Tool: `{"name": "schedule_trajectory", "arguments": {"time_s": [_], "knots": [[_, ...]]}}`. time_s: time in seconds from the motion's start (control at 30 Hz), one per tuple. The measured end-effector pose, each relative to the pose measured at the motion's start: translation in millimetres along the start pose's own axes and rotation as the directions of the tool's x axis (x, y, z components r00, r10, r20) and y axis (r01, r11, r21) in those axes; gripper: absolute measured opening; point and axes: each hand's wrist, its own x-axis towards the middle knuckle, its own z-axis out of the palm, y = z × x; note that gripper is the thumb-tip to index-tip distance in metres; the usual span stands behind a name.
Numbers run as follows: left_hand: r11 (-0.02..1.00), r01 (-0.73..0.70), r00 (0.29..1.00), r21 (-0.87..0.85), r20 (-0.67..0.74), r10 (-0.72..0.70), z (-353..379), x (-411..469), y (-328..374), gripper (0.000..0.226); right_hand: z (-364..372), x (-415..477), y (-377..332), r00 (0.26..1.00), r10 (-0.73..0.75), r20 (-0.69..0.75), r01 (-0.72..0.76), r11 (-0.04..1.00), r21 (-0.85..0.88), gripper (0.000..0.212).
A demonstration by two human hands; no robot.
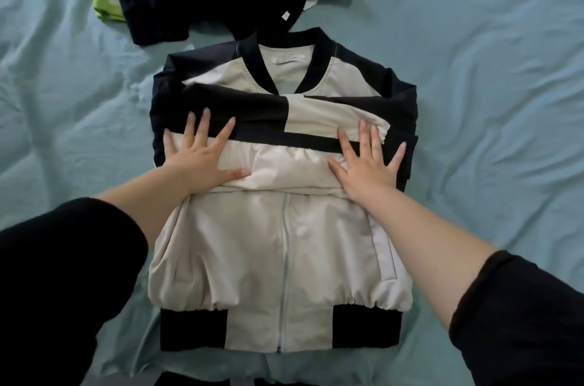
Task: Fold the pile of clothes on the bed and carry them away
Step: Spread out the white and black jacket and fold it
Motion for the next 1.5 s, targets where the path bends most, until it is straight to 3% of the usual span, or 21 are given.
{"name": "schedule_trajectory", "arguments": {"time_s": [0.07, 0.13, 0.2, 0.27, 0.37, 0.47, 0.57, 0.63, 0.77, 0.93, 1.0, 1.1, 1.17, 1.3, 1.5], "knots": [[0.999, -0.034, 0.988, -0.011, -0.151, 0.032, 3.6, -20.6, 7.8, 0.099, -2.5, -18.7, -8.3, 0.995, -0.001, -0.098, 0.005, 0.999, 0.032, 0.065], [0.989, -0.149, 0.952, 0.012, -0.269, 0.147, 18.2, -50.8, 20.5, 0.096, 3.3, -50.2, -21.9, 0.974, -0.137, -0.18, 0.152, 0.986, 0.073, 0.068], [0.95, -0.284, 0.924, 0.126, -0.23, 0.307, 41.2, -82.7, 29.5, 0.1, 21.9, -83.3, -26.9, 0.942, -0.305, -0.14, 0.302, 0.952, -0.04, 0.072], [0.919, -0.337, 0.922, 0.205, -0.126, 0.366, 62.8, -98.2, 22.1, 0.101, 40.5, -97.3, -13.7, 0.946, -0.321, -0.045, 0.315, 0.942, -0.116, 0.073], [0.923, -0.33, 0.941, 0.199, -0.006, 0.338, 69.3, -92.2, 2.3, 0.099, 48.6, -93.0, -0.5, 0.976, -0.215, 0.021, 0.216, 0.97, -0.107, 0.071], [0.932, -0.289, 0.954, 0.218, -0.02, 0.3, 62.7, -95.6, 6.4, 0.096, 42.7, -103.0, -17.6, 0.987, -0.161, -0.023, 0.161, 0.987, -0.028, 0.07], [0.938, -0.315, 0.943, 0.144, -0.067, 0.327, 71.5, -140.4, 24.8, 0.094, 46.2, -160.0, -35.2, 0.943, -0.325, -0.068, 0.328, 0.944, 0.037, 0.068], [0.917, -0.372, 0.927, 0.145, 0.005, 0.375, 90.7, -181.0, 34.4, 0.092, 58.7, -204.0, -40.5, 0.908, -0.419, -0.013, 0.419, 0.908, 0.002, 0.068], [0.944, -0.318, 0.941, 0.093, 0.154, 0.301, 124.8, -203.9, 33.7, 0.089, 89.7, -211.2, -25.6, 0.936, -0.291, 0.196, 0.279, 0.956, 0.086, 0.071], [0.951, -0.3, 0.938, 0.068, 0.2, 0.282, 123.1, -170.7, 34.5, 0.088, 93.4, -186.5, -21.0, 0.917, -0.313, 0.246, 0.305, 0.95, 0.073, 0.074], [0.957, -0.284, 0.948, 0.061, 0.17, 0.27, 121.4, -179.1, 35.8, 0.091, 89.6, -198.5, -20.6, 0.926, -0.338, 0.171, 0.327, 0.941, 0.09, 0.074], [0.93, -0.351, 0.935, 0.107, -0.006, 0.354, 125.6, -217.3, 36.5, 0.095, 87.4, -235.1, -17.0, 0.88, -0.474, 0.016, 0.473, 0.88, 0.041, 0.069], [0.876, -0.465, 0.88, 0.13, -0.038, 0.473, 136.3, -244.6, 36.4, 0.098, 97.8, -259.4, -11.5, 0.834, -0.549, 0.06, 0.551, 0.835, -0.014, 0.067], [0.896, -0.422, 0.902, 0.14, -0.036, 0.431, 148.7, -252.6, 32.9, 0.115, 114.7, -267.1, 4.7, 0.897, -0.413, 0.155, 0.425, 0.903, -0.056, 0.076], [0.918, -0.347, 0.924, 0.19, -0.098, 0.369, 142.9, -226.5, 39.6, 0.088, 108.2, -233.9, -2.9, 0.934, -0.348, 0.085, 0.354, 0.933, -0.071, 0.083]]}}
